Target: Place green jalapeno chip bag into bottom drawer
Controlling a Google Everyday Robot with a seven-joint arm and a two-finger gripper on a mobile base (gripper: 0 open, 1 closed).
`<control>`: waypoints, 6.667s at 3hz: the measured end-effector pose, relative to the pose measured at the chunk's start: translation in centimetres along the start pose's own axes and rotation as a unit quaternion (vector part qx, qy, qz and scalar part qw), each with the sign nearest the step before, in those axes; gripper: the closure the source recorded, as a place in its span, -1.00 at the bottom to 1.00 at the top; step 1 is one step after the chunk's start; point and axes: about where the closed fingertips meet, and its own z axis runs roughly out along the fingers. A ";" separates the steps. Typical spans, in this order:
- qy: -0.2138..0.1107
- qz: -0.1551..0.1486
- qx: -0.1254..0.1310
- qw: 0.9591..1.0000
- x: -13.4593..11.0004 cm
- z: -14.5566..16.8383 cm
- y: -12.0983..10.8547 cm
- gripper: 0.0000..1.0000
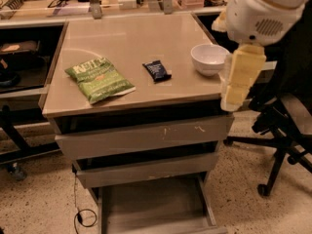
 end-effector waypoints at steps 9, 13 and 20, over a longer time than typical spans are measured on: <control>-0.120 -0.175 -0.057 0.976 -18.8 15.2 -5.9 -1.00; -0.120 -0.191 -0.078 0.971 -20.6 21.0 -11.5 -1.00; -0.191 -0.184 -0.084 0.960 -25.0 25.9 -14.3 0.78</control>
Offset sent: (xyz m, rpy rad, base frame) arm 0.0395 0.1707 -0.0400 -0.0233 0.1185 0.3556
